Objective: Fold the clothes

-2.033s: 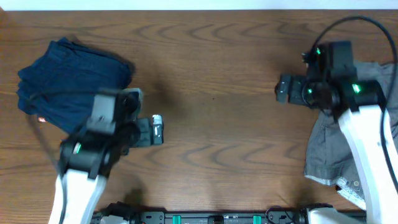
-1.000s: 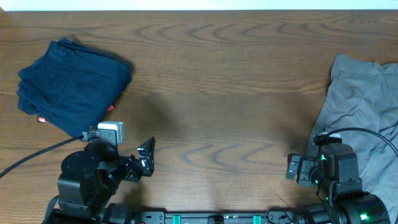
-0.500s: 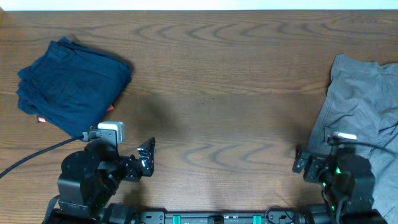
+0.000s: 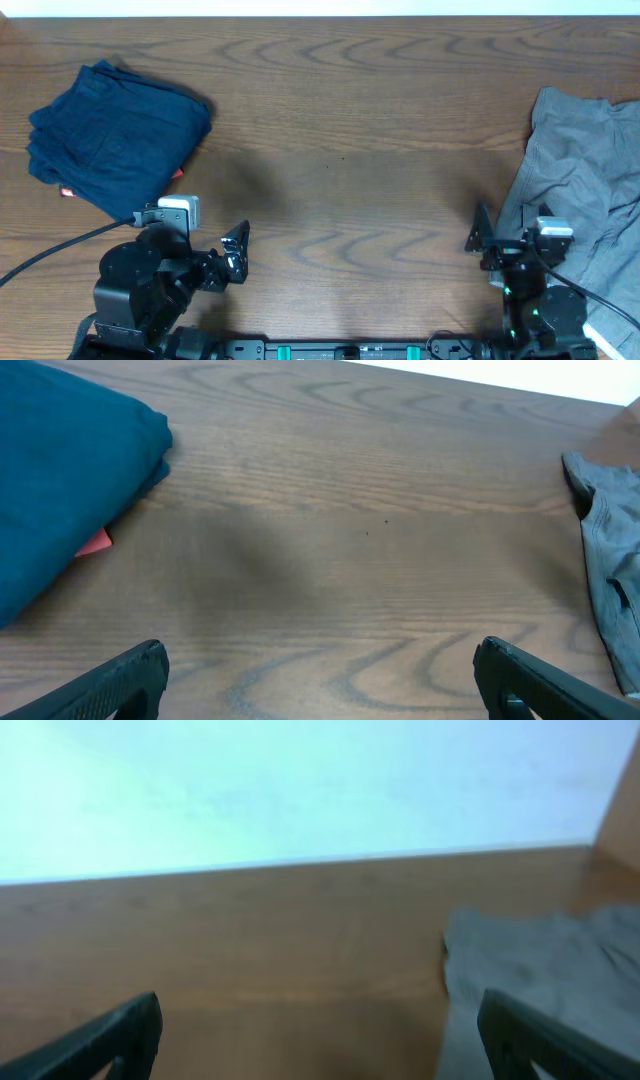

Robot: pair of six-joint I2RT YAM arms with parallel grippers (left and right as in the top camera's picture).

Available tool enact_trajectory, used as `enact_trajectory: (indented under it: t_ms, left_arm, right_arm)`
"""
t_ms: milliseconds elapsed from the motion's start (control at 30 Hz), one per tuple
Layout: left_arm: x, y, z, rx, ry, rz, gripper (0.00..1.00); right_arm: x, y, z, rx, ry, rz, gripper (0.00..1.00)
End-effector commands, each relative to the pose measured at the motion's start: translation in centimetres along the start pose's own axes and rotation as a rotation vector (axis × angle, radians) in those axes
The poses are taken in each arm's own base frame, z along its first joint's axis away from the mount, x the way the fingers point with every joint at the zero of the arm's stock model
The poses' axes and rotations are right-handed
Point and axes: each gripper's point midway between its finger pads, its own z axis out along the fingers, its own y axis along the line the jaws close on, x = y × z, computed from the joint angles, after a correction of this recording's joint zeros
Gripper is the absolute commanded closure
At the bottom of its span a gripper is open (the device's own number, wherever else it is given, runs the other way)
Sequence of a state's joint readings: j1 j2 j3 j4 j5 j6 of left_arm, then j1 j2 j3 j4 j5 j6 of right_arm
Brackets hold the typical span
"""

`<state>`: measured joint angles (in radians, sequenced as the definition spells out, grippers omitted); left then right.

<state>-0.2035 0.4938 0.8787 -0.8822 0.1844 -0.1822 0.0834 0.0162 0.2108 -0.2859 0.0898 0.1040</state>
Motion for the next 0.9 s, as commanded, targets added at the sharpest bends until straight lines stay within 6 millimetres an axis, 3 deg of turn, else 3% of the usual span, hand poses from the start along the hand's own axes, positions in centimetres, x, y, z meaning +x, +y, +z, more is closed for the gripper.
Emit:
enact_trajectory:
  t_ms: [0, 133, 233, 333, 867]
  left_arm:
    - [0.0, 0.0, 0.0, 0.001, -0.003, 0.011, 0.02]
    - [0.0, 0.0, 0.0, 0.0, -0.003, 0.011, 0.02]
    - [0.0, 0.0, 0.0, 0.0, -0.003, 0.012, 0.02]
    - [0.0, 0.0, 0.0, 0.001, -0.003, 0.011, 0.02]
    - [0.0, 0.0, 0.0, 0.001, -0.003, 0.011, 0.02]
  right_arm:
    - [0.8, 0.2, 0.9, -0.024, -0.043, -0.038, 0.01]
    - [2.1, 0.5, 1.8, -0.049, -0.084, -0.063, 0.01]
    - [4.4, 0.3, 2.0, -0.043, -0.015, -0.068, 0.01]
    - [4.4, 0.7, 2.0, -0.066, -0.013, -0.137, 0.01]
    - [4.4, 0.7, 2.0, -0.066, -0.014, -0.132, 0.01]
